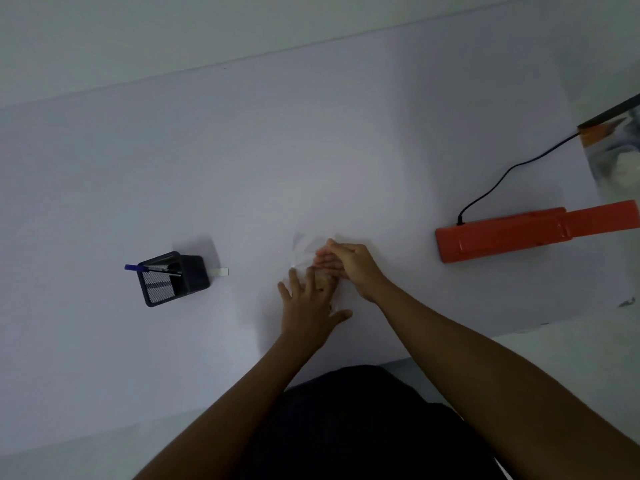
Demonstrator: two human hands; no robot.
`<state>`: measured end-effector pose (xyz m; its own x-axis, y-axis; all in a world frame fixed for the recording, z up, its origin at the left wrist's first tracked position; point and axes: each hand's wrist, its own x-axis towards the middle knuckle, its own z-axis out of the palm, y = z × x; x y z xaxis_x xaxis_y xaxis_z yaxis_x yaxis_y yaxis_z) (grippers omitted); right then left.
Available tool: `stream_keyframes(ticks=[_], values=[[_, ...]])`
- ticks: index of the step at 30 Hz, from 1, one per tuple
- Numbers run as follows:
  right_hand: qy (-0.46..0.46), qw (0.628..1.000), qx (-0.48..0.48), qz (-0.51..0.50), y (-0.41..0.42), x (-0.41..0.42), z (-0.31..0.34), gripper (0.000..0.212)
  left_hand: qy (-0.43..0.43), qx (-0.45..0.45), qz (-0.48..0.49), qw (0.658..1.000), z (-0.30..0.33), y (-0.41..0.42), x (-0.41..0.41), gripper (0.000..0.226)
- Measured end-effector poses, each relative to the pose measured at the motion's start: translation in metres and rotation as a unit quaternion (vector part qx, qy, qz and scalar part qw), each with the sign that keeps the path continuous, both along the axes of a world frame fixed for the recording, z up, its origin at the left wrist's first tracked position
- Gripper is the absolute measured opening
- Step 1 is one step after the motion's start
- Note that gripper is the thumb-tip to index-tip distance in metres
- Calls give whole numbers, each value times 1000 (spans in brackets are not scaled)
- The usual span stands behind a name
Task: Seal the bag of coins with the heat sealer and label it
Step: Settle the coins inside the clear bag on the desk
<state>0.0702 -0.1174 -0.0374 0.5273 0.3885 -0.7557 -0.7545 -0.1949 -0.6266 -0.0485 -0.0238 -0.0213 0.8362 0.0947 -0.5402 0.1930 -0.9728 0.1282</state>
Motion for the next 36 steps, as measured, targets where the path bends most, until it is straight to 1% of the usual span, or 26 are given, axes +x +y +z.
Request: stream_keyframes(ticks=[4,7,11,13,18,21,23,26,29,31,33,36], values=[[10,1000,-7,-26,0,24,-1,49,-12,4,-9,1000,-1,4,0,81],[-27,997,-14,-65,-1,43,0,48,-11,6,-11,1000,0,4,0,81],[-87,992,-9,-93,-1,56,4,41,-14,2,-2,1000,1,0,-4,85],[-86,993,14,-73,0,53,10,42,-21,1,2,1000,0,-2,-8,85],[-31,997,59,45,13,19,13,50,-18,-11,9,1000,-3,-2,-13,88],[3,994,61,95,20,6,5,52,-12,-11,-1,1000,-6,0,-15,92],[4,993,49,105,23,8,1,54,-13,-8,-8,1000,-7,1,-16,94],[-9,998,29,63,27,26,-3,54,-8,-13,-10,1000,-5,2,-13,95],[-27,999,16,-37,29,48,-5,49,-6,-15,-5,1000,-4,2,-10,95],[-57,995,16,-84,30,56,-4,47,-2,-17,-2,1000,-4,2,-11,96],[-79,993,23,-88,34,54,0,46,-2,-18,-2,1000,-5,2,-12,97],[-47,997,58,-20,42,34,8,48,6,-21,-9,1000,-3,3,-13,97]])
